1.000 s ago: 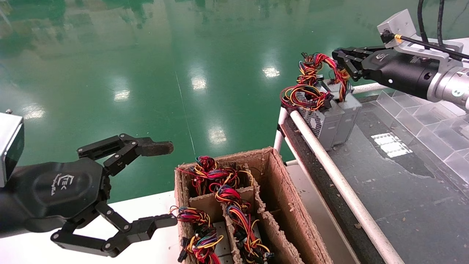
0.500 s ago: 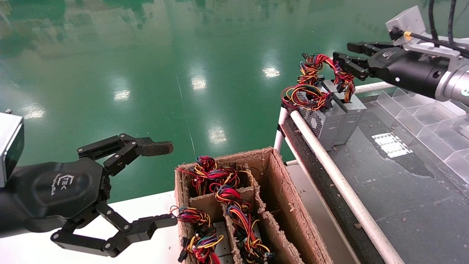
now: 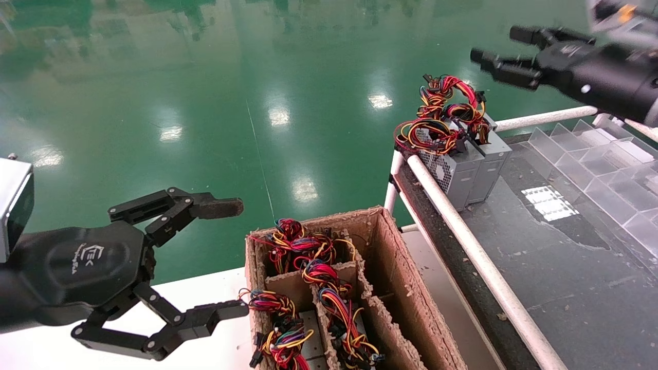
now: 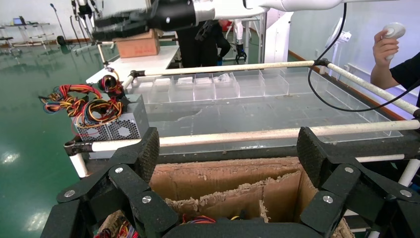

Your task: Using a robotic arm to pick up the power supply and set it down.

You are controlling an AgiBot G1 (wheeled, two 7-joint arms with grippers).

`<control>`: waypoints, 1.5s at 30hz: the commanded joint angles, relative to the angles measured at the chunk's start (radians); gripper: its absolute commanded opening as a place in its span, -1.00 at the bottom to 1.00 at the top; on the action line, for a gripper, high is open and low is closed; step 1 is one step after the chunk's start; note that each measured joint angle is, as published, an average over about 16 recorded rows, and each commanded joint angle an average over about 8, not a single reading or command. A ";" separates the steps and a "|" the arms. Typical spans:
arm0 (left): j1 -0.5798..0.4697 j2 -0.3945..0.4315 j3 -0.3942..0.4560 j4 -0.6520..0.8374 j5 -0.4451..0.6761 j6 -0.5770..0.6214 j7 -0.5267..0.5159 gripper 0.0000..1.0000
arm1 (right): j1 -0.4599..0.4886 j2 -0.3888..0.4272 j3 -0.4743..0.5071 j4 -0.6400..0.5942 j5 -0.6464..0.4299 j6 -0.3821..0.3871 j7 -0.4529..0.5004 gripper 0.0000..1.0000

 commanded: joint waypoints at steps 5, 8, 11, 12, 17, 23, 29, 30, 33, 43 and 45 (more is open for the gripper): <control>0.000 0.000 0.000 0.000 0.000 0.000 0.000 1.00 | -0.017 0.024 0.028 0.020 0.050 -0.069 0.055 1.00; 0.000 0.000 0.000 0.000 0.000 0.000 0.000 1.00 | -0.050 0.039 0.031 0.075 0.070 -0.084 0.077 1.00; 0.000 0.000 0.000 0.000 0.000 0.000 0.000 1.00 | -0.089 0.058 0.032 0.141 0.091 -0.098 0.099 1.00; 0.000 0.000 0.000 0.000 0.000 0.000 0.000 1.00 | -0.101 0.063 0.032 0.162 0.097 -0.102 0.107 1.00; 0.000 0.000 0.000 0.000 0.000 0.000 0.000 1.00 | -0.166 0.093 0.034 0.271 0.131 -0.124 0.144 1.00; 0.000 0.000 0.000 0.000 0.000 0.000 0.000 1.00 | -0.244 0.129 0.036 0.402 0.171 -0.151 0.189 1.00; 0.000 0.000 0.000 0.000 0.000 0.000 0.000 1.00 | -0.322 0.165 0.038 0.533 0.211 -0.177 0.235 1.00; 0.000 0.000 0.000 0.000 0.000 0.000 0.000 1.00 | -0.334 0.171 0.038 0.554 0.217 -0.181 0.242 1.00; 0.000 0.000 0.000 0.000 0.000 0.000 0.000 1.00 | -0.373 0.189 0.039 0.619 0.237 -0.195 0.264 1.00; 0.000 0.000 0.000 0.000 0.000 0.000 0.000 1.00 | -0.502 0.248 0.043 0.837 0.304 -0.239 0.340 1.00; 0.000 0.000 0.000 0.000 0.000 0.000 0.000 1.00 | -0.528 0.260 0.043 0.881 0.317 -0.248 0.355 1.00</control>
